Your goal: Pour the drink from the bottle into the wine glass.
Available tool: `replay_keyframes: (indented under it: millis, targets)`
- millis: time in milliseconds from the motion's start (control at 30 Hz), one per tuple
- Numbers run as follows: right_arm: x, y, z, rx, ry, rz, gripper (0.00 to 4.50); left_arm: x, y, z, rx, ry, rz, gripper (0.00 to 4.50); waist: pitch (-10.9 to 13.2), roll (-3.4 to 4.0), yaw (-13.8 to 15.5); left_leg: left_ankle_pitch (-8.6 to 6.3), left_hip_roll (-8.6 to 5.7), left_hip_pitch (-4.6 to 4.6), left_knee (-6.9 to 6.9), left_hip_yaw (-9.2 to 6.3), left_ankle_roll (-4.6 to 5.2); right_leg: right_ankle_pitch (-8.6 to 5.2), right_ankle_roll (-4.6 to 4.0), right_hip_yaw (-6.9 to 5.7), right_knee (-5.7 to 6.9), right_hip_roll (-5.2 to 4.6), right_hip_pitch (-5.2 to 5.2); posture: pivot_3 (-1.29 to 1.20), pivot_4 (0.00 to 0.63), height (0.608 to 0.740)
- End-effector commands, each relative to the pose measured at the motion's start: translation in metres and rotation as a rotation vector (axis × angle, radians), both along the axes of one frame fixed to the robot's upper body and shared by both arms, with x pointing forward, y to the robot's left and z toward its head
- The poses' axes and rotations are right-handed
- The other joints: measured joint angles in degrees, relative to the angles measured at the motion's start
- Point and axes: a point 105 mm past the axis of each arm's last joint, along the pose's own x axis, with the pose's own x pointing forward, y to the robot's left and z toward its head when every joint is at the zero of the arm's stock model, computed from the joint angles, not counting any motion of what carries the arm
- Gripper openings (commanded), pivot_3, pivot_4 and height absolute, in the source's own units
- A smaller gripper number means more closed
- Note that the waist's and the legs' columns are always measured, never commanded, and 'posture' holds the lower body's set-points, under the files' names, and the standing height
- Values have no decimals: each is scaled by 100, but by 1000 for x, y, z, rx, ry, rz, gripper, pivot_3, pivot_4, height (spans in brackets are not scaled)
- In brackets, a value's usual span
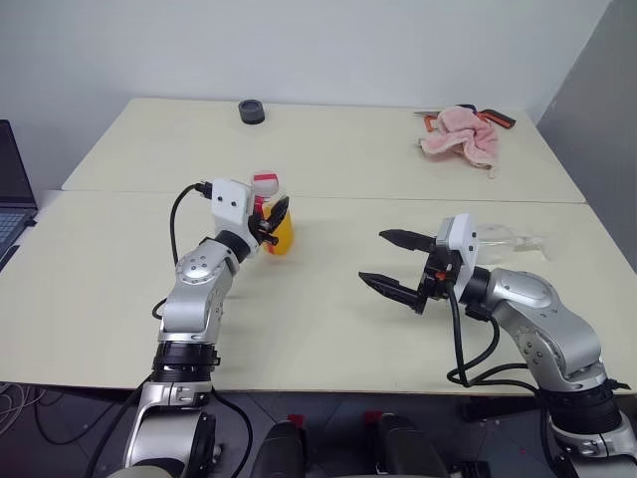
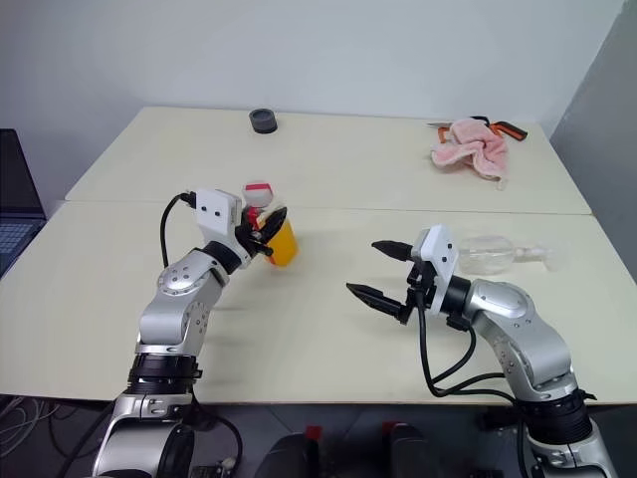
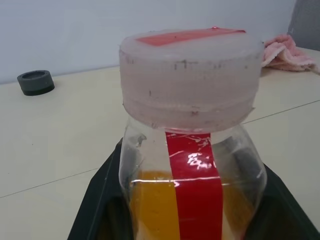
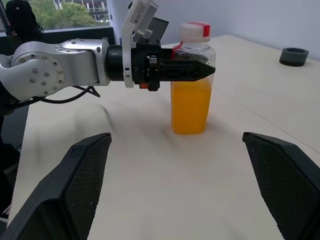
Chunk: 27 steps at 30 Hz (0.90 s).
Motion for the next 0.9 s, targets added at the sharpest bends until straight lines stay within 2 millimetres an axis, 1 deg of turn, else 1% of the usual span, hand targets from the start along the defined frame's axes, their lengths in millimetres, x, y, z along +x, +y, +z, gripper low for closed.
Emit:
replay_keyframes:
  millis: [33, 200, 600, 733, 900]
  targets:
    - [-7, 3, 11, 13, -42, 31, 4500, -5, -4, 17, 7, -77, -13, 1811, 0, 0, 0, 0, 0, 0, 0, 0, 0, 0, 0, 0, 0, 0, 0, 0, 150, 740]
    - [-7, 4, 11, 15, -43, 34, 4500, -8, -5, 16, 2, -76, -11, 1811, 0, 0, 0, 0, 0, 0, 0, 0, 0, 0, 0, 0, 0, 0, 0, 0, 150, 740]
    - [-6, 3, 13, 13, -47, 41, 4500, -16, -17, 25, 17, -94, -93, 1810, 0, 0, -1, 0, 0, -1, 0, 0, 0, 0, 0, 0, 0, 0, 0, 0, 150, 740]
    - [-5, 2, 15, 11, -52, 34, 4500, -18, -24, 27, 20, -93, -134, 1810, 0, 0, -1, 0, 0, -1, 0, -1, 0, 0, 0, -1, 0, 0, 0, 0, 150, 740]
    - [-6, -2, 19, 5, -69, 18, 4500, -23, -40, 29, 29, -91, -236, 1808, 0, 0, -2, 0, 0, -2, 0, 0, 0, 0, 0, -1, -1, 0, 0, 0, 150, 740]
